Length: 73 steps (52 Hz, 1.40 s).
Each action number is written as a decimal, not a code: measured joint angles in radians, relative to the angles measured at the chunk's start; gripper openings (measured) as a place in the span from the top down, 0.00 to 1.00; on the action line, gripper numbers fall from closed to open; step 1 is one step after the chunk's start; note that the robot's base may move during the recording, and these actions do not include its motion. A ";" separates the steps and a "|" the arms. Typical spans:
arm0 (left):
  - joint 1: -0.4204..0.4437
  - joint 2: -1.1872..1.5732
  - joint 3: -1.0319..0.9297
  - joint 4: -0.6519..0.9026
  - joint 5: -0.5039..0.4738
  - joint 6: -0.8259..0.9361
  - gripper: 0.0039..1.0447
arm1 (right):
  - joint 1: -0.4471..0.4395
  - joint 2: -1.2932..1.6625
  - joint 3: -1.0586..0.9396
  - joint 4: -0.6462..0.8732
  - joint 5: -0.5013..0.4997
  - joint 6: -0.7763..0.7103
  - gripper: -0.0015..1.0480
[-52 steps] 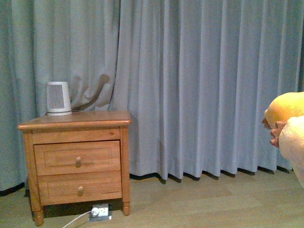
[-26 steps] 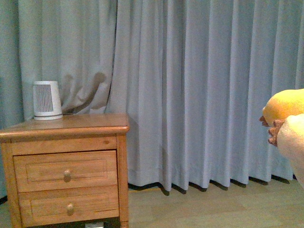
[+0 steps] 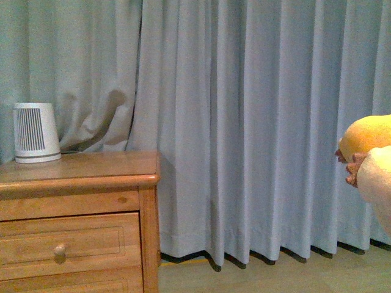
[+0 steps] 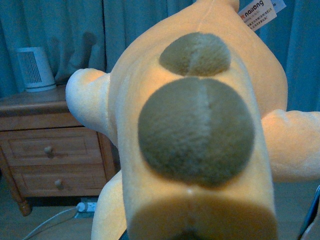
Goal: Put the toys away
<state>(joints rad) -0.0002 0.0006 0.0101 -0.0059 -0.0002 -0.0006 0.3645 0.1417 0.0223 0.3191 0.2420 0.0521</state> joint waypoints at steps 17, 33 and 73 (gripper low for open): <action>0.000 0.000 0.000 0.000 0.000 0.000 0.06 | 0.000 0.001 0.000 0.000 0.000 0.000 0.93; 0.001 0.000 0.000 0.000 -0.002 0.000 0.06 | 0.003 0.000 0.000 0.000 -0.003 0.000 0.93; 0.000 0.000 0.000 0.000 0.000 0.000 0.06 | 0.002 0.000 0.000 0.000 0.001 0.001 0.93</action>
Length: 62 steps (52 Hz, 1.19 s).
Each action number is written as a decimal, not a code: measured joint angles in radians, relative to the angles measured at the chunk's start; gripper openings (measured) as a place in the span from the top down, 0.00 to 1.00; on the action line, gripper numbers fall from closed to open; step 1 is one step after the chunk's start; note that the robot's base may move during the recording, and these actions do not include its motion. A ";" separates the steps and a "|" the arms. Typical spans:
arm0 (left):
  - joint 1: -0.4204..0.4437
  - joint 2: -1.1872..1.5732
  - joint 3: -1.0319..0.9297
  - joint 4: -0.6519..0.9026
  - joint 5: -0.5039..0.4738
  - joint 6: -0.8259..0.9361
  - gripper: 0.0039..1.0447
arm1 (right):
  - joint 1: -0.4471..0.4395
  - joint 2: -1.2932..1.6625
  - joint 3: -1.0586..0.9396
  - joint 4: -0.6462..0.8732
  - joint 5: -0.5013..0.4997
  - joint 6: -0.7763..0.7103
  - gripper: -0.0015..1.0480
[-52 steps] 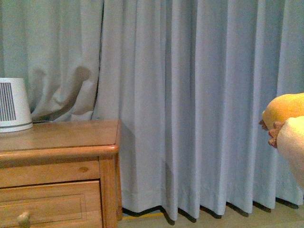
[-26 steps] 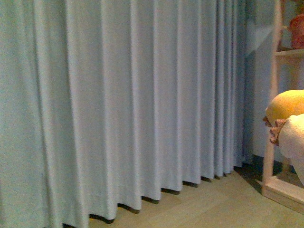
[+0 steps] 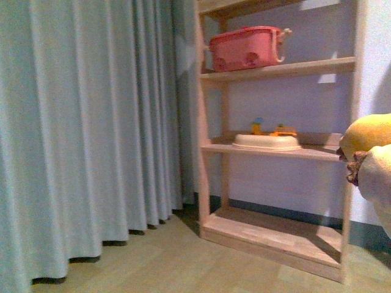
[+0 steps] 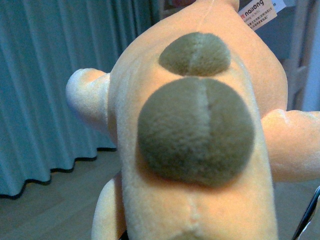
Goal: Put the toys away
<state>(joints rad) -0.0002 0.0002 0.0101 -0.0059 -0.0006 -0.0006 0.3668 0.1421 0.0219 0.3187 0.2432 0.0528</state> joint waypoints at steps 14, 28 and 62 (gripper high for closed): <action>0.000 0.000 0.000 0.000 0.000 0.000 0.06 | 0.000 0.000 -0.001 0.000 0.000 0.000 0.93; 0.000 0.000 0.000 0.000 -0.001 -0.001 0.06 | 0.000 0.000 -0.001 0.000 0.001 0.000 0.93; 0.000 0.000 0.000 0.000 0.001 0.000 0.06 | -0.004 0.000 -0.001 0.000 0.000 0.000 0.93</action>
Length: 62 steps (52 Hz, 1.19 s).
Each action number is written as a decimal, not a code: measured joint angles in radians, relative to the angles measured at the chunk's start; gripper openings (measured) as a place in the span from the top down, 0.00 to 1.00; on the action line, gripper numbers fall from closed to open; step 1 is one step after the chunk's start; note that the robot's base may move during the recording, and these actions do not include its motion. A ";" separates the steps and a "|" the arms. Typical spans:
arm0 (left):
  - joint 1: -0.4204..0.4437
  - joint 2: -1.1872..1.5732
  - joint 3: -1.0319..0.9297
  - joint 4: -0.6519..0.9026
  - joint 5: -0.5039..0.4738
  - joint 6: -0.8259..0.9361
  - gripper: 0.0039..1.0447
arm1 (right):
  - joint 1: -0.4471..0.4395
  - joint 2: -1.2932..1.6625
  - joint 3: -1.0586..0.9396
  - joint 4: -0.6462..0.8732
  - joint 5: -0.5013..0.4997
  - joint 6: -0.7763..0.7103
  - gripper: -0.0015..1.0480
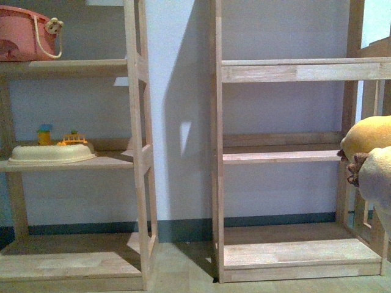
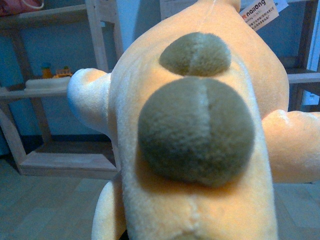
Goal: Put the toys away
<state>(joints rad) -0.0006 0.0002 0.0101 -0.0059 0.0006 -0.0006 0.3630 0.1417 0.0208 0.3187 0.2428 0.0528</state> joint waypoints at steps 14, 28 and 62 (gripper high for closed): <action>0.000 0.000 0.000 0.000 -0.001 0.000 0.06 | 0.000 0.001 0.000 0.000 -0.002 0.000 0.93; 0.000 0.000 0.000 0.000 -0.005 0.000 0.06 | 0.001 0.000 0.000 0.000 -0.008 0.000 0.93; 0.000 0.000 0.000 0.000 -0.001 0.000 0.06 | 0.001 0.000 0.000 0.000 0.001 0.000 0.93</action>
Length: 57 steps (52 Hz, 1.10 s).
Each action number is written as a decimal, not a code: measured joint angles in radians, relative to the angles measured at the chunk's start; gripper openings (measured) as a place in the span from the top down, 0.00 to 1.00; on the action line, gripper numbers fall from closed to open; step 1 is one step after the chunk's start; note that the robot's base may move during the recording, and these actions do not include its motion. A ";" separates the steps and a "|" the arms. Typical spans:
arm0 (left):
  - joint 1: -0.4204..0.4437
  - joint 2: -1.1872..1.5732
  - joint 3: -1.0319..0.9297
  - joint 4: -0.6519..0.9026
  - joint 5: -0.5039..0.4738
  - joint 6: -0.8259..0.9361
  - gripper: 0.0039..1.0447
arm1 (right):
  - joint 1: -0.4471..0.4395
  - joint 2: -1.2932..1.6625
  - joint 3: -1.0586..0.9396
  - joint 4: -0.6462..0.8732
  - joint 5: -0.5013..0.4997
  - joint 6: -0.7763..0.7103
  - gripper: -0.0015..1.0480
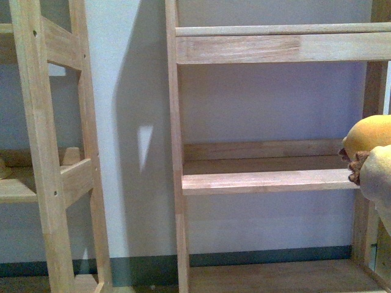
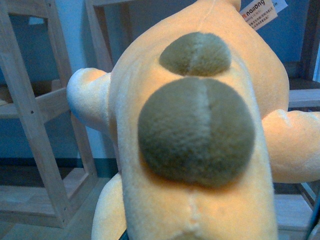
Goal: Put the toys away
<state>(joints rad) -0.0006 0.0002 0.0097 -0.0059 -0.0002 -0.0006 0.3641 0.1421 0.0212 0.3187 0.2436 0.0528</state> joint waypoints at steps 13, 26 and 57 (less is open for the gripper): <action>0.000 0.000 0.000 0.000 0.000 0.000 0.06 | 0.000 0.000 0.000 0.000 -0.001 0.000 0.93; 0.000 0.000 0.000 0.000 0.000 0.000 0.06 | 0.000 0.000 0.000 0.000 0.000 0.000 0.93; 0.000 0.001 0.000 0.000 0.000 0.000 0.06 | 0.000 0.000 0.000 0.000 -0.001 0.000 0.93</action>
<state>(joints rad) -0.0006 0.0010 0.0097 -0.0059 0.0002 -0.0006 0.3645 0.1425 0.0208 0.3187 0.2424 0.0528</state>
